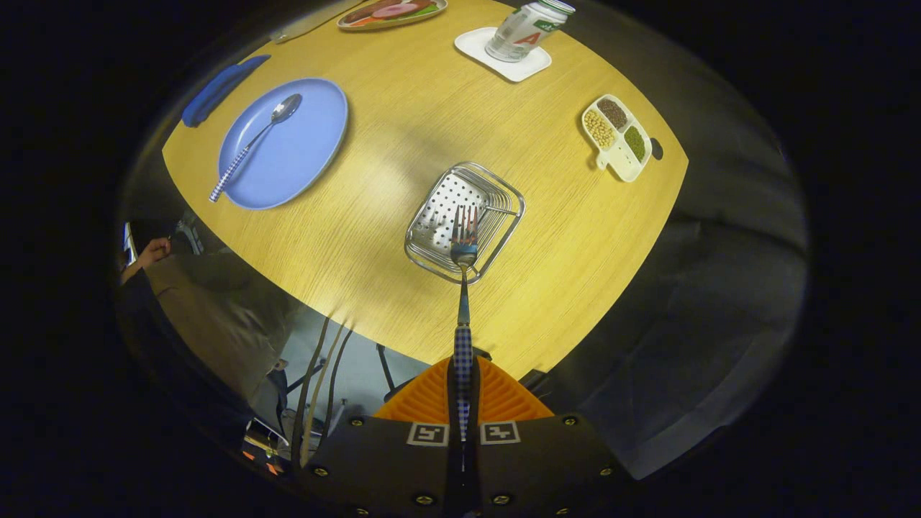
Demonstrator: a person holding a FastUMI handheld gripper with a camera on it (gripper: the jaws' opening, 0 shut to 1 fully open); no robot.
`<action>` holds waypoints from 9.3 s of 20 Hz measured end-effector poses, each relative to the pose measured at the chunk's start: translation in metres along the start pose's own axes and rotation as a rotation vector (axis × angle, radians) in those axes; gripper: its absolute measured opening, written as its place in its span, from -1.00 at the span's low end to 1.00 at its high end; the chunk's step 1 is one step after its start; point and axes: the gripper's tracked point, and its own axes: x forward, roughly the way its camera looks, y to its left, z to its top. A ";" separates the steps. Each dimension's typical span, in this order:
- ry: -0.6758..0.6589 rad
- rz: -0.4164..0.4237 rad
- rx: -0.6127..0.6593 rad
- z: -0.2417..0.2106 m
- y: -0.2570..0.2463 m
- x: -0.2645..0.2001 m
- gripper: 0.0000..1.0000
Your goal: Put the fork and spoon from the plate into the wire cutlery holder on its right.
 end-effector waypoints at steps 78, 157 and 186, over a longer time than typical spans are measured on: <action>-0.309 0.383 0.227 0.158 0.264 -0.029 -0.44; -0.073 0.205 0.178 0.010 0.077 -0.047 -0.93; 0.352 0.278 0.279 0.019 0.032 0.028 -0.88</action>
